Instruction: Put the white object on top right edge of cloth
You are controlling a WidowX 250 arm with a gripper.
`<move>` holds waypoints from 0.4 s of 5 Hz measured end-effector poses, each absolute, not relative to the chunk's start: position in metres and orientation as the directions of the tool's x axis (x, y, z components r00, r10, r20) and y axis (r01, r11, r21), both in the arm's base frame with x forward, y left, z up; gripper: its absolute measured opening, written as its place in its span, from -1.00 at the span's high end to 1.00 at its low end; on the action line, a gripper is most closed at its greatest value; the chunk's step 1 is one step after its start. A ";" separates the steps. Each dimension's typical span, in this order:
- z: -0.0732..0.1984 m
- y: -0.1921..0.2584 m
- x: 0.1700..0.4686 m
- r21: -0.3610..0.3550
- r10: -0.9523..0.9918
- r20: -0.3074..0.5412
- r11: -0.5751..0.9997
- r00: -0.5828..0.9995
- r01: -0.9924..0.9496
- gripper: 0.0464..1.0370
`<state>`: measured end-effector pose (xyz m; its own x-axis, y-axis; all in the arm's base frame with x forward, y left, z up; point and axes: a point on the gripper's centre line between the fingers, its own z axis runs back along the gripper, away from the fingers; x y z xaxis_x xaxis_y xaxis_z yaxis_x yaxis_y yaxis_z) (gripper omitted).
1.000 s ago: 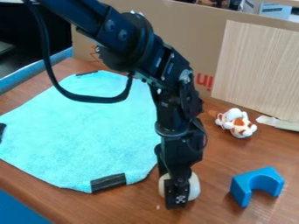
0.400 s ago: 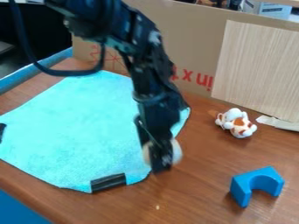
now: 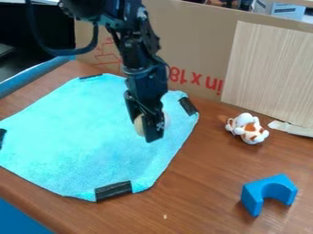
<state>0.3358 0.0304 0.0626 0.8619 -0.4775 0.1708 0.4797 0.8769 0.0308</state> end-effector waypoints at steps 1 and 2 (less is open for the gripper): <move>0.060 0.043 0.358 0.041 -0.425 0.176 0.904 0.888 0.425 -0.67; 0.057 0.049 0.377 0.052 -0.392 0.168 0.920 0.905 0.389 -0.67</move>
